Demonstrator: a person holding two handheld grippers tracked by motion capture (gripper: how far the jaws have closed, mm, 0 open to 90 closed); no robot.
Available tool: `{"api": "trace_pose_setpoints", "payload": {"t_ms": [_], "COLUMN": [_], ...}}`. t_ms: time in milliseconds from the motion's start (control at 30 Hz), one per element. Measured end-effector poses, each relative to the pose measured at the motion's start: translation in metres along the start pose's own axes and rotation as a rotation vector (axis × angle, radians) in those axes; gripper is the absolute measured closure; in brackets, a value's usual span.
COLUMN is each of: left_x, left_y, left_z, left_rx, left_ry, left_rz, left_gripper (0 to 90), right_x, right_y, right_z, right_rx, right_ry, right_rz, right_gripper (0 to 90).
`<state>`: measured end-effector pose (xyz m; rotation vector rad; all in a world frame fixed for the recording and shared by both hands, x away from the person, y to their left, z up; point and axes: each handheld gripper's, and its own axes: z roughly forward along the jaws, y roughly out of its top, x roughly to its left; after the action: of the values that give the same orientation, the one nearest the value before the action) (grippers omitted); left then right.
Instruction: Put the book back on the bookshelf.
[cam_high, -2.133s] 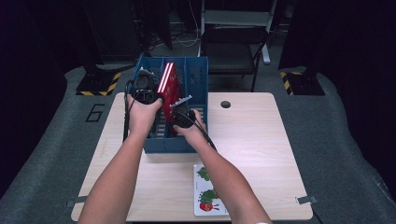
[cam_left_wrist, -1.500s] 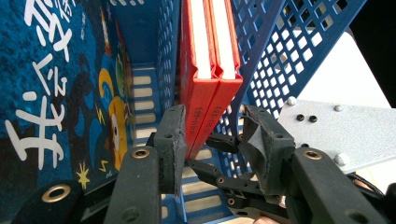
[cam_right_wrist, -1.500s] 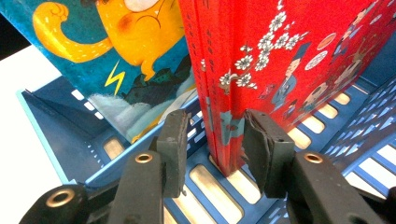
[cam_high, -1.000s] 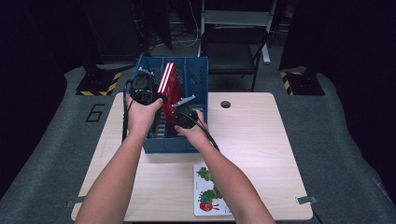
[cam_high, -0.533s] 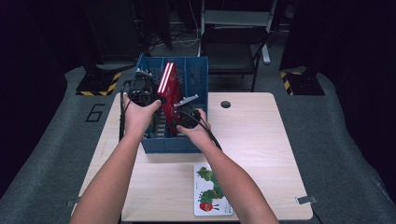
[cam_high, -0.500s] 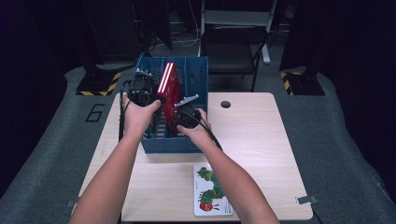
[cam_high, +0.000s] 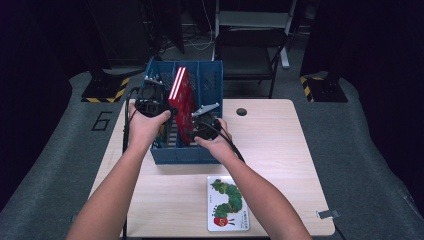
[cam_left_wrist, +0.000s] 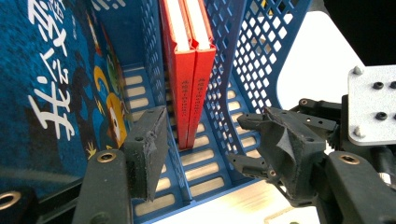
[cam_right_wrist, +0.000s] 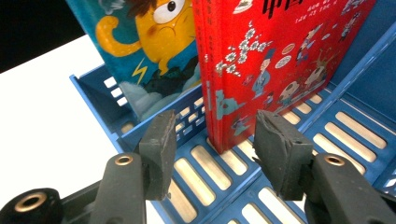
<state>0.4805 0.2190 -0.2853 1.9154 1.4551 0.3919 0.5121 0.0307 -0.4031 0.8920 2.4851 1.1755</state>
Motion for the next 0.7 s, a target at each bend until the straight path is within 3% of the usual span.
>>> {"api": "trace_pose_setpoints", "payload": {"t_ms": [267,700], "left_x": [-0.001,-0.007], "left_y": [-0.007,-0.026], "left_z": [-0.008,-0.017], "left_rx": [-0.006,-0.033], "left_ry": [-0.027,-0.079], "left_rz": [0.025,0.056], "left_gripper": [41.4,40.8], "right_x": [0.002,0.010], "right_y": [-0.001,-0.012], "right_z": [-0.016,-0.046], "right_rx": [-0.017,-0.047], "right_ry": [0.005,0.002], "right_rz": [0.020,0.000], "right_gripper": [48.5,47.7]}}
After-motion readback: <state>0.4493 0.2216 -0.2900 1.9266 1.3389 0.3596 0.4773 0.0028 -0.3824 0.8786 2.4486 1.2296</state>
